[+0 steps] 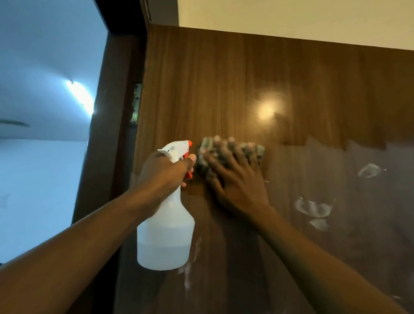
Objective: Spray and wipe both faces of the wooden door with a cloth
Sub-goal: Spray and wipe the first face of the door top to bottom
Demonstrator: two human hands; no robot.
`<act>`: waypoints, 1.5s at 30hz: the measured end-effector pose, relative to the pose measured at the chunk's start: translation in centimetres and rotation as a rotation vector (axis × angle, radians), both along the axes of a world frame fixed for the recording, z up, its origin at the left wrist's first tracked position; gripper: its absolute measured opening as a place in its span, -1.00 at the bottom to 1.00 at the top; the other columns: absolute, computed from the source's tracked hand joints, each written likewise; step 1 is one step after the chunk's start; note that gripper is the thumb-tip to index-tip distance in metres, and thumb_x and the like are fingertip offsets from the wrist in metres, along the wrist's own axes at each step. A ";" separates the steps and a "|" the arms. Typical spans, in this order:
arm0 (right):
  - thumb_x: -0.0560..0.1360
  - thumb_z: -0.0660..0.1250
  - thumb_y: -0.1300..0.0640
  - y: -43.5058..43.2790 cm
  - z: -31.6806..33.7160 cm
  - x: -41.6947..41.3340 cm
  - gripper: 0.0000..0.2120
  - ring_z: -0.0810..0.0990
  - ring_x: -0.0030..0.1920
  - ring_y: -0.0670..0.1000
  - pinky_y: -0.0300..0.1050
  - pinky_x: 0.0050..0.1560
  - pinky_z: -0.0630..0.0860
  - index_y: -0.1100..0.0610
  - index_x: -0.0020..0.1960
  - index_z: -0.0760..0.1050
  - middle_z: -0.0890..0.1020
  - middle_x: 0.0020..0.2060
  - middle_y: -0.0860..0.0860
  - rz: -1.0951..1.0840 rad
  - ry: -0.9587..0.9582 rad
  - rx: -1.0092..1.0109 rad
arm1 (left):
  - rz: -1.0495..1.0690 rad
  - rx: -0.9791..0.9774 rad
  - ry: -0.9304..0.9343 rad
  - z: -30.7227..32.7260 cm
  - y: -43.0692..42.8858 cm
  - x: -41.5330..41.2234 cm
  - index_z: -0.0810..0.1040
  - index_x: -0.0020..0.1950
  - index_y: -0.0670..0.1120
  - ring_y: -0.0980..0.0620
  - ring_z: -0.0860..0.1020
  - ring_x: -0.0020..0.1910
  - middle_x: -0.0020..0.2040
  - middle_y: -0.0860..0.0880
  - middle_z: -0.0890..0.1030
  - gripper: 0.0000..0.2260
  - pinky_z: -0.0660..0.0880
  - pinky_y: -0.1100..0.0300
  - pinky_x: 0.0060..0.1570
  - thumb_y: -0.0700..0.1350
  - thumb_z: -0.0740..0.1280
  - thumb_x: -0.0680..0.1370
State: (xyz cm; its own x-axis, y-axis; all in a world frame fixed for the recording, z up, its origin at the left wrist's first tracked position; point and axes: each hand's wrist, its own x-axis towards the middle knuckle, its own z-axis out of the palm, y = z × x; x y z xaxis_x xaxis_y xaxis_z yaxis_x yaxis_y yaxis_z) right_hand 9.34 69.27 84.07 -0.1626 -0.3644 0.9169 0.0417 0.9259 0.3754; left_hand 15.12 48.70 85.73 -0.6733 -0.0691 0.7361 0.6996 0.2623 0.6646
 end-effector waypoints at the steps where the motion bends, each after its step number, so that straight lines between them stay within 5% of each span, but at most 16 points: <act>1: 0.66 -0.05 -0.24 1.3 -1.6 0.3 -0.44 -0.09 0.63 0.15 0.29 0.57 -0.11 -0.16 0.63 0.02 0.01 0.64 0.02 -0.010 -0.015 0.058 | 0.003 0.000 -0.003 -0.1 0.6 0.0 0.51 0.16 -0.10 0.03 0.60 -0.23 -0.02 -0.06 0.63 -0.63 0.50 0.23 -0.26 0.13 0.29 0.50; 5: 0.65 -0.05 -0.23 8.1 -5.0 2.1 -0.43 -0.01 0.62 0.16 0.28 0.56 -0.06 -0.17 0.63 -0.06 0.02 0.64 0.02 -0.029 0.006 0.004 | -0.061 0.004 -0.005 -0.8 2.9 0.2 0.49 0.19 -0.13 0.05 0.56 -0.27 -0.03 -0.07 0.62 -0.62 0.43 0.31 -0.36 0.10 0.30 0.50; 11: 0.64 -0.11 -0.23 9.7 2.0 2.4 -0.43 -0.05 0.62 0.11 0.26 0.57 -0.16 -0.18 0.63 -0.04 0.02 0.64 0.00 -0.045 0.052 -0.381 | -0.077 -0.003 0.017 -0.4 5.5 0.9 0.46 0.21 -0.12 0.02 0.56 -0.25 0.02 -0.10 0.61 -0.61 0.47 0.31 -0.32 0.09 0.30 0.50; 19: 0.66 -0.05 -0.23 13.3 -3.6 2.7 -0.43 -0.08 0.63 0.14 0.23 0.58 -0.17 -0.15 0.63 -0.02 0.02 0.64 0.01 -0.028 -0.007 0.037 | -0.109 -0.005 0.008 -0.5 10.1 1.5 0.52 0.10 -0.10 0.04 0.58 -0.24 -0.11 0.00 0.62 -0.69 0.49 0.26 -0.27 0.10 0.29 0.52; 22: 0.63 -0.02 -0.21 18.1 -4.5 3.9 -0.41 -0.04 0.63 0.15 0.31 0.55 -0.02 -0.17 0.62 -0.06 0.02 0.64 0.02 -0.053 0.002 -0.108 | -0.129 -0.003 -0.004 -1.1 12.4 1.7 0.52 0.11 -0.11 0.03 0.58 -0.23 -0.08 -0.04 0.62 -0.68 0.48 0.29 -0.30 0.09 0.30 0.52; 28: 0.63 -0.17 -0.25 19.8 2.4 5.2 -0.43 -0.21 0.62 0.09 0.24 0.56 -0.29 -0.23 0.62 -0.15 -0.13 0.64 -0.04 -0.039 -0.033 -0.445 | -0.150 -0.014 0.000 -0.8 16.1 2.2 0.52 0.14 -0.14 0.03 0.56 -0.26 -0.05 -0.08 0.62 -0.67 0.44 0.31 -0.35 0.08 0.29 0.53; 32: 0.65 -0.14 -0.27 19.8 0.5 4.3 -0.45 -0.21 0.62 0.10 0.21 0.56 -0.31 -0.19 0.61 -0.06 -0.10 0.63 -0.03 -0.049 -0.042 -0.185 | -0.133 -0.008 0.000 -0.7 18.8 2.3 0.53 0.12 -0.12 0.04 0.57 -0.27 -0.10 -0.05 0.62 -0.68 0.42 0.30 -0.37 0.09 0.29 0.52; 36: 0.66 -0.08 -0.24 24.5 -3.9 4.9 -0.43 -0.06 0.63 0.15 0.26 0.57 -0.11 -0.14 0.63 0.01 0.01 0.64 0.03 -0.070 -0.030 0.015 | -0.145 0.003 -0.003 -0.9 20.6 2.5 0.53 0.14 -0.13 0.05 0.57 -0.25 -0.07 -0.06 0.63 -0.67 0.40 0.33 -0.40 0.08 0.30 0.52; 39: 0.62 -0.03 -0.22 28.4 -3.4 5.9 -0.41 -0.04 0.62 0.16 0.30 0.56 -0.06 -0.18 0.62 -0.06 0.01 0.64 0.02 -0.063 -0.026 -0.161 | -0.160 0.015 -0.013 -1.2 21.4 2.7 0.51 0.17 -0.14 0.04 0.57 -0.24 -0.04 -0.08 0.63 -0.64 0.41 0.33 -0.40 0.08 0.31 0.51; 45: 0.58 -0.23 -0.28 26.1 3.0 6.2 -0.40 -0.21 0.62 0.09 0.24 0.55 -0.29 -0.24 0.60 -0.20 -0.16 0.64 -0.04 -0.068 -0.038 -0.501 | -0.146 0.020 -0.009 -1.1 22.0 3.0 0.50 0.18 -0.12 -0.01 0.60 -0.15 -0.02 -0.09 0.62 -0.64 0.53 0.25 -0.27 0.08 0.32 0.50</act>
